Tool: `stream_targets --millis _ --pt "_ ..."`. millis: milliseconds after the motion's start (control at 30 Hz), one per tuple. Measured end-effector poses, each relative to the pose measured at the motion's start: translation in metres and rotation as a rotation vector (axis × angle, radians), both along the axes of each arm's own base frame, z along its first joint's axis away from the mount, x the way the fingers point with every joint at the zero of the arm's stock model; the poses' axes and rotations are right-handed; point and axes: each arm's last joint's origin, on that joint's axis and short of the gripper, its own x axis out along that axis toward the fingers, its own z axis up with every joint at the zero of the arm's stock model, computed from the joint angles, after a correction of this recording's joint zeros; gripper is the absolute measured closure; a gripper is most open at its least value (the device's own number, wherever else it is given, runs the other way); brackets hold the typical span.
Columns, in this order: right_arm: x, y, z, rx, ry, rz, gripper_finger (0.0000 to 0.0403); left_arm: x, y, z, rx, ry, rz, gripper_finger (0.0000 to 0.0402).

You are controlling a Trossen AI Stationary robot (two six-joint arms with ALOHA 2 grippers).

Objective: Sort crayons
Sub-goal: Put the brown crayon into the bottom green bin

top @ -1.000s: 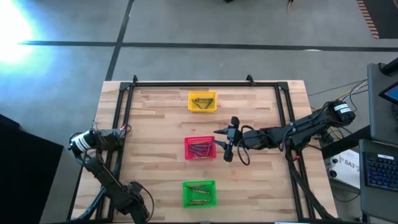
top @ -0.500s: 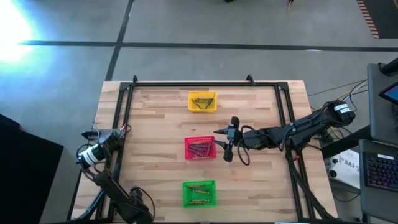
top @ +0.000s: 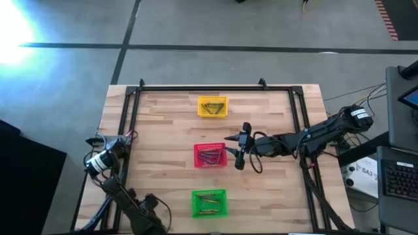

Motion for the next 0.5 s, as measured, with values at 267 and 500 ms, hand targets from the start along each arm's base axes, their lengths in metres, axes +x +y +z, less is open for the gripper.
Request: stream_targets --millis 267,500 --pt "0.000 0.000 -0.001 0.000 0.009 0.006 0.0232 0.016 0.005 0.030 0.057 -0.180 0.033 0.0401" --pt "-0.002 0.000 -0.005 0.002 0.054 0.009 0.0232 0.016 -0.002 0.057 0.093 -0.615 0.150 0.0400"
